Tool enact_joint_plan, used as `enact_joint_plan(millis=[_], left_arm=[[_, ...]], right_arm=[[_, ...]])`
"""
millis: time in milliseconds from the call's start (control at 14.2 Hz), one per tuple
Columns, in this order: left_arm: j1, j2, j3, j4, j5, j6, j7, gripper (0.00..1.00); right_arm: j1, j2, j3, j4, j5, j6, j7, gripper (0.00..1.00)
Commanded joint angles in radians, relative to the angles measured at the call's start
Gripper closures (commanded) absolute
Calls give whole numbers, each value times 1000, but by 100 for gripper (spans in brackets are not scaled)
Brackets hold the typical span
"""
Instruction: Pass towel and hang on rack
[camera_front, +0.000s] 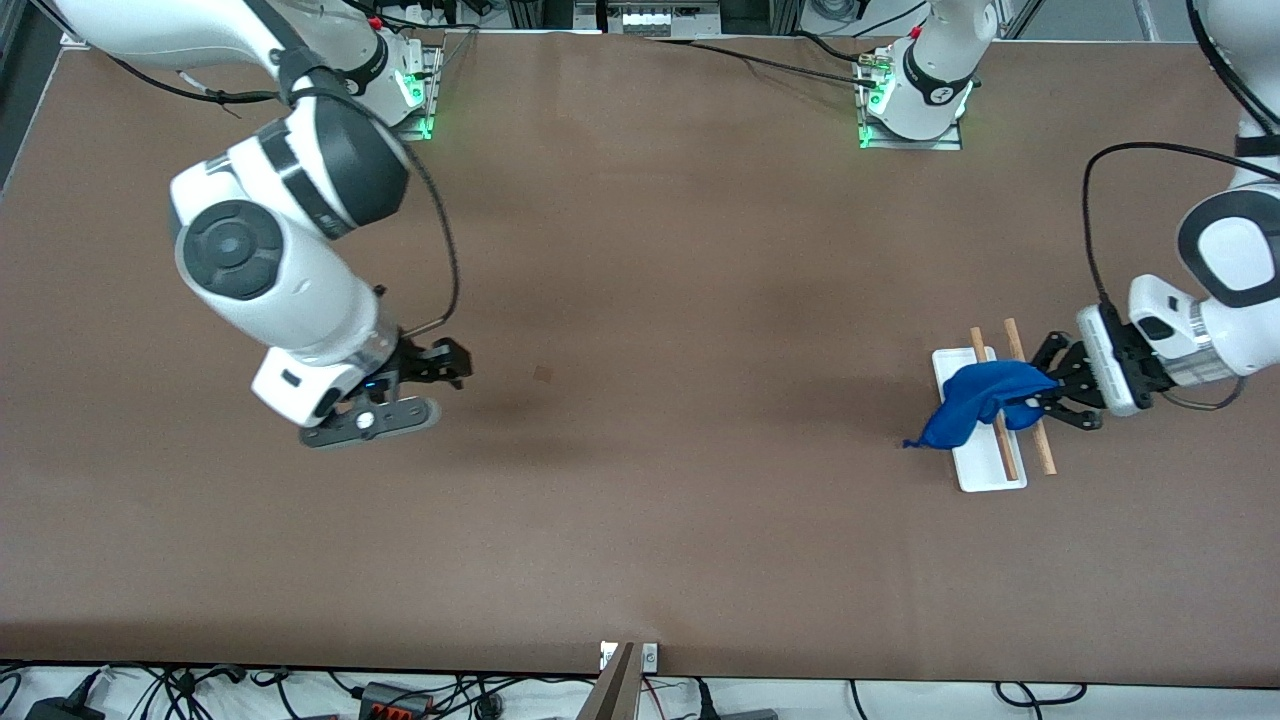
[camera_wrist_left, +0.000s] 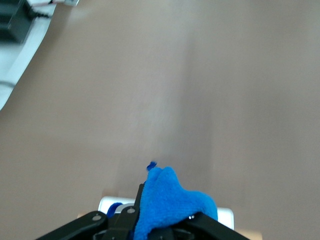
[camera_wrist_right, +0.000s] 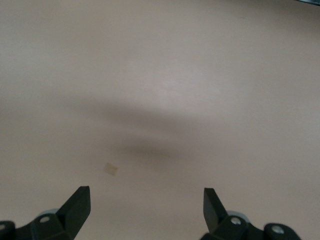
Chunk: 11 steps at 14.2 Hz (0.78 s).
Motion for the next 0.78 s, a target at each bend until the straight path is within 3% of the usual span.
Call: enact_joint_plan(millis=[0, 141, 282, 706], left_arm=[[61, 33, -10, 33, 61, -26, -14, 99], [91, 53, -10, 36, 67, -24, 20, 99], [119, 93, -10, 51, 65, -24, 50, 99], [173, 174, -9, 77, 64, -14, 110, 99]], right_arm=[[39, -97, -164, -38, 15, -50, 14, 0], [115, -147, -361, -42, 107, -81, 12, 0], [132, -195, -473, -64, 208, -75, -9, 0], [114, -334, -640, -137, 296, -84, -155, 0]])
